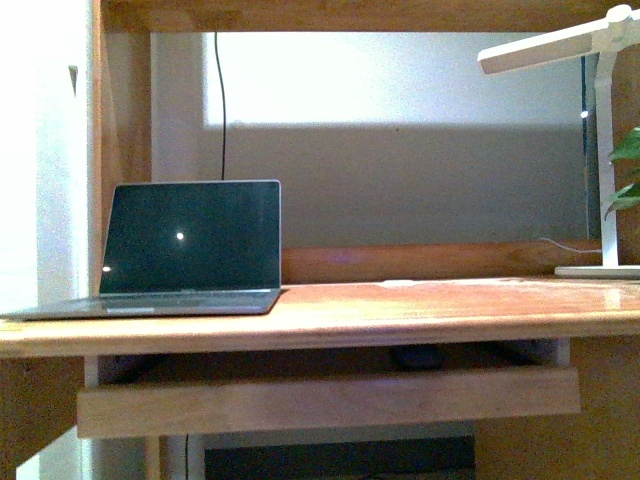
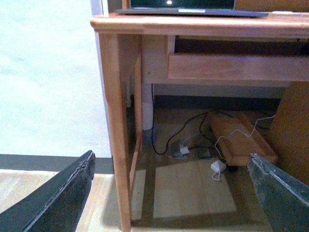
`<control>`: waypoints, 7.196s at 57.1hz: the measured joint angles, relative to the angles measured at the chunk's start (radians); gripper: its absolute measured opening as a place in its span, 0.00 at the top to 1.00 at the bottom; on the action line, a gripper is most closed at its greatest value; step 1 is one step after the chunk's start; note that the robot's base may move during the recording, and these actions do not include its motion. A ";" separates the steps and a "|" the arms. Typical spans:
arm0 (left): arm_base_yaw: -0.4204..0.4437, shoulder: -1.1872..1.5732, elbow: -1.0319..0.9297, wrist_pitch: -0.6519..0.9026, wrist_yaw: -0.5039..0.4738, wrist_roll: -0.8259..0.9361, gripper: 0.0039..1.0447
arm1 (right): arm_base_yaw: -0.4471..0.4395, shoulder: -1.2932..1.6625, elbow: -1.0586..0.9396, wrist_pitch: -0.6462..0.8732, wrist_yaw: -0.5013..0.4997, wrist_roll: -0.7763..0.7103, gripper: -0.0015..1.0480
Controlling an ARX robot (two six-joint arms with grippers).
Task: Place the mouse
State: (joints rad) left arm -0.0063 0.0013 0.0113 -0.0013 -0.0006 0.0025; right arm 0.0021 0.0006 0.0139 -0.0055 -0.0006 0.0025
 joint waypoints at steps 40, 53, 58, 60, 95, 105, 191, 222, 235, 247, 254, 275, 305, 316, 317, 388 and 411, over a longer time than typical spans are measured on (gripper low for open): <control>0.035 0.880 0.148 0.545 0.272 0.518 0.07 | 0.000 0.000 0.000 0.000 0.000 0.000 0.07; 0.079 1.478 0.335 0.920 0.317 1.228 0.07 | 0.000 0.000 0.000 0.000 0.000 0.000 0.07; 0.079 1.619 0.411 0.962 0.346 1.379 0.07 | 0.000 0.000 0.000 0.000 0.000 0.000 0.07; 0.078 1.658 0.435 0.974 0.354 1.413 0.07 | 0.000 0.000 0.000 0.000 0.000 0.000 0.07; 0.040 2.074 0.912 0.995 0.473 1.628 0.07 | 0.000 0.000 0.000 0.000 0.000 0.000 0.07; 0.013 2.156 1.015 0.970 0.480 1.624 0.07 | 0.000 0.000 0.000 0.000 0.000 0.000 0.07; -0.080 1.841 1.002 0.002 0.498 1.043 0.07 | 0.000 0.000 0.000 0.000 0.000 0.000 0.07; -0.209 1.553 0.719 0.300 0.522 0.090 0.07 | 0.000 0.000 0.000 0.000 0.000 0.000 0.07; -0.269 1.300 0.597 0.494 0.150 -0.074 0.07 | 0.000 0.000 0.000 0.000 0.000 0.000 0.07; -0.385 0.955 0.397 0.425 -0.162 -0.143 0.07 | 0.000 0.000 0.000 0.000 0.000 0.000 0.07; -0.424 0.714 0.269 0.369 -0.383 -0.070 0.25 | 0.000 0.000 0.000 0.000 0.000 0.000 0.07; -0.216 0.098 0.087 0.013 -0.205 -0.018 0.86 | 0.000 0.000 0.000 0.000 0.000 0.000 0.07; 0.001 0.009 0.000 -0.001 0.001 -0.011 0.98 | 0.313 0.546 0.185 0.317 0.083 0.004 0.07; 0.001 0.004 0.000 -0.001 0.000 -0.011 0.98 | 0.509 0.897 0.352 0.495 0.206 -0.046 0.07; 0.001 0.004 0.000 -0.001 0.000 -0.011 0.98 | 0.523 0.930 0.367 0.511 0.217 -0.055 0.07; 0.001 0.003 0.000 -0.001 0.000 -0.010 0.07 | 0.593 1.683 0.964 0.181 0.326 -0.084 0.07; 0.001 0.003 0.000 -0.001 0.000 -0.010 0.07 | 0.532 1.801 1.093 0.094 0.362 -0.014 0.07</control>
State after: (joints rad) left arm -0.0055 0.0048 0.0113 -0.0021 -0.0002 -0.0071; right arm 0.5343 1.8011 1.1072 0.0883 0.3611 -0.0113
